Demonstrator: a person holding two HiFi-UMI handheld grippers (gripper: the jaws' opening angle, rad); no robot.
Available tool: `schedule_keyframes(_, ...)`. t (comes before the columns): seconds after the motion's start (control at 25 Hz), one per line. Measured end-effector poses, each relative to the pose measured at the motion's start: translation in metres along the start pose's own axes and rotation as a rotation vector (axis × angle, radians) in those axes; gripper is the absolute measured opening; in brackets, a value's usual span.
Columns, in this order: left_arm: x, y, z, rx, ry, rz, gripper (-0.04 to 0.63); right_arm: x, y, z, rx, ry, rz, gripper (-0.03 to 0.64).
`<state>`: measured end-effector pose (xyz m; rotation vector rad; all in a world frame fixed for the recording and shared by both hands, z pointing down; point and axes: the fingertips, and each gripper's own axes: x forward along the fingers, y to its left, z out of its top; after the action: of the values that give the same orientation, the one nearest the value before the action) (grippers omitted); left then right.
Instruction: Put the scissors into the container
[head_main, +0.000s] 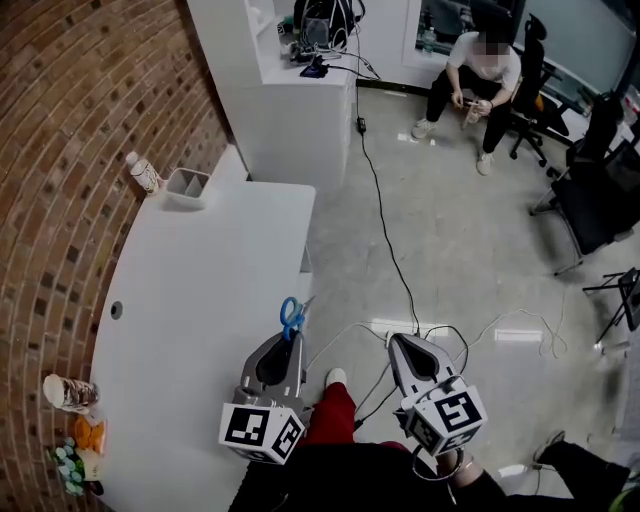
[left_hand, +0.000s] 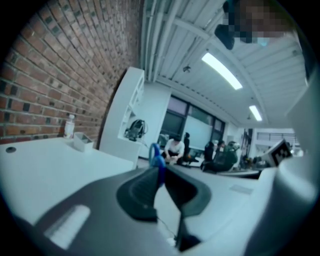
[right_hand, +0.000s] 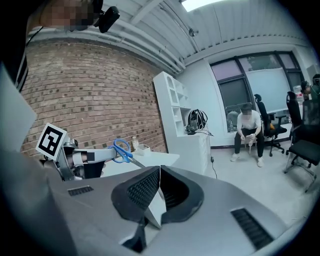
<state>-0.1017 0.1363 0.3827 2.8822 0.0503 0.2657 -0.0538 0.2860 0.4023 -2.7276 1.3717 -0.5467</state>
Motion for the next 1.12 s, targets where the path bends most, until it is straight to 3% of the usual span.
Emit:
schedule_keyframes(0.64,0.047,0.082,0.022,-0.084,-0.003,0.020,0.031,0.110,0.012,0.033,-0.022,0.061,0.023,0.009)
schedule_keyframes(1.12,0.036,0.126,0.030,-0.162,-0.063,0.128,0.031,0.149,0.036,0.041,-0.079,0.115,0.117,0.009)
